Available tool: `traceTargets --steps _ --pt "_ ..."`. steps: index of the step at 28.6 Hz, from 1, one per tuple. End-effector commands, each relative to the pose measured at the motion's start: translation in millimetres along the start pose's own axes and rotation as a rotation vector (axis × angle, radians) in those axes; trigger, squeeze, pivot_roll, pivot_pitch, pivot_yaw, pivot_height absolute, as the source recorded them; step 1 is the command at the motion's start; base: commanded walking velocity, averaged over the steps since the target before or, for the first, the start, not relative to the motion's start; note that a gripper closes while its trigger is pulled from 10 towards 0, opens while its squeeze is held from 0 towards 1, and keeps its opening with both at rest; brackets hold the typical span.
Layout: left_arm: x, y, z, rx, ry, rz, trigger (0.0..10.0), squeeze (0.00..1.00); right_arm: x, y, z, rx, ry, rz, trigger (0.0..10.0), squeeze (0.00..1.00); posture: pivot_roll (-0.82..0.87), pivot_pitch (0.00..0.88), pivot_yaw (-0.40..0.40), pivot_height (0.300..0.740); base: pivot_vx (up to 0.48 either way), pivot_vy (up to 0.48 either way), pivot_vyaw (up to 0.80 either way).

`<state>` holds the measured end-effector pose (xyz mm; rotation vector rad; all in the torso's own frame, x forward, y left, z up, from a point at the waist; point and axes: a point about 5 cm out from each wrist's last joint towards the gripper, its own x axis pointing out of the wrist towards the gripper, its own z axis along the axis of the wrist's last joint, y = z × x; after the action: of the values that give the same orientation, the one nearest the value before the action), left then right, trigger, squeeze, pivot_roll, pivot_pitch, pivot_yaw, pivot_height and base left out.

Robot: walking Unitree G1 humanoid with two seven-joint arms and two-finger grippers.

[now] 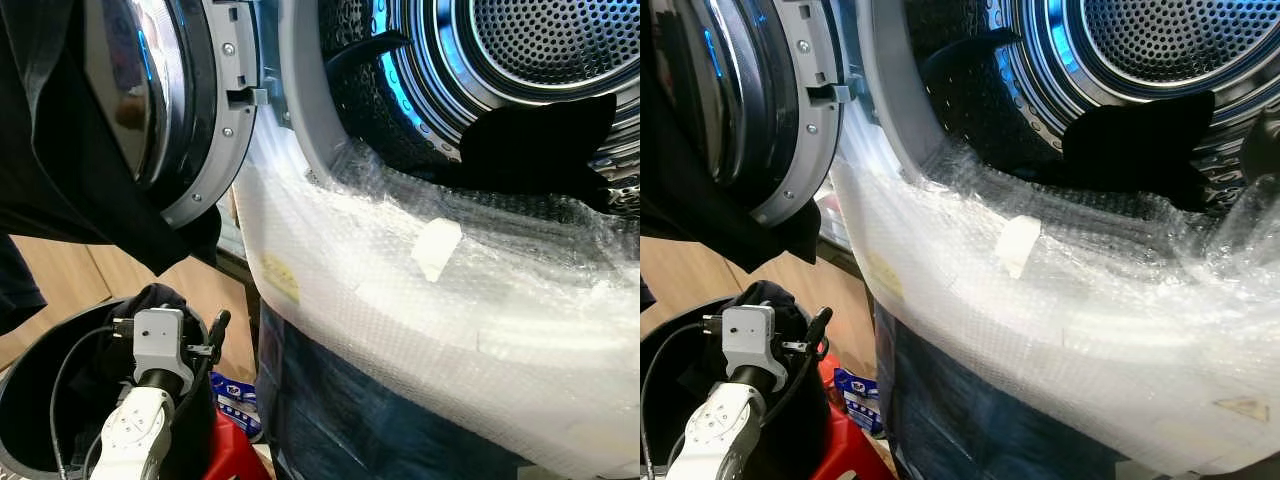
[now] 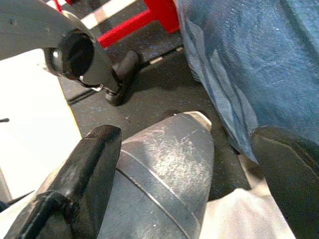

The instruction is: Clothes washing

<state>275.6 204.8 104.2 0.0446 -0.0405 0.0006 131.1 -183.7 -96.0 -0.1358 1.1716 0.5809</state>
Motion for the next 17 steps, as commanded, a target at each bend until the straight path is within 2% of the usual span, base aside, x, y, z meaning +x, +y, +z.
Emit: traceTargets --steps 1,2,5,8,11,12,14,15,17 --pt "2.4 -0.3 4 0.000 -0.007 -0.001 10.0 0.00 -0.8 3.8 -27 0.015 0.113 -0.021 10.0 0.87 0.02 0.020 -0.004 0.740 0.000 0.000 0.00" --pt "2.3 -0.2 5 -0.004 -0.008 0.006 10.0 0.00 0.5 4.8 -26 0.021 0.111 -0.025 10.0 0.01 0.03 0.025 -0.004 0.740 0.000 0.000 0.00" --pt "1.3 2.8 5 -0.025 -0.005 0.046 10.0 0.00 3.5 7.4 -24 -0.023 0.129 -0.043 10.0 0.00 0.03 0.027 -0.006 0.740 0.000 0.000 0.00" --pt "-0.1 5.9 6 -0.061 -0.004 0.082 10.0 0.00 3.4 6.6 -27 -0.013 0.149 -0.066 10.0 0.00 0.03 0.028 -0.006 0.740 0.000 0.000 0.00" --pt "-2.2 10.2 6 -0.115 0.000 0.146 10.0 0.00 2.1 1.2 -30 -0.009 0.160 -0.164 10.0 0.00 0.04 0.029 -0.010 0.740 0.000 0.000 0.00" --pt "-2.2 10.2 6 -0.115 0.000 0.146 10.0 0.00 2.1 1.2 -30 -0.009 0.160 -0.164 10.0 0.00 0.04 0.029 -0.010 0.740 0.000 0.000 0.00" --pt "-4.6 10.8 11 -0.102 -0.006 0.149 10.0 0.00 0.7 -5.5 -28 0.021 0.143 -0.260 10.0 0.00 0.03 0.036 -0.006 0.740 0.000 0.000 0.00" --pt "-4.6 10.8 11 -0.102 -0.006 0.149 10.0 0.00 0.7 -5.5 -28 0.021 0.143 -0.260 10.0 0.00 0.03 0.036 -0.006 0.740 0.000 0.000 0.00" --pt "-10.1 10.3 15 -0.072 -0.014 0.139 10.0 0.00 -0.6 -11.3 -24 0.018 0.126 -0.338 10.0 0.00 0.04 0.042 -0.006 0.740 0.000 0.000 0.00"
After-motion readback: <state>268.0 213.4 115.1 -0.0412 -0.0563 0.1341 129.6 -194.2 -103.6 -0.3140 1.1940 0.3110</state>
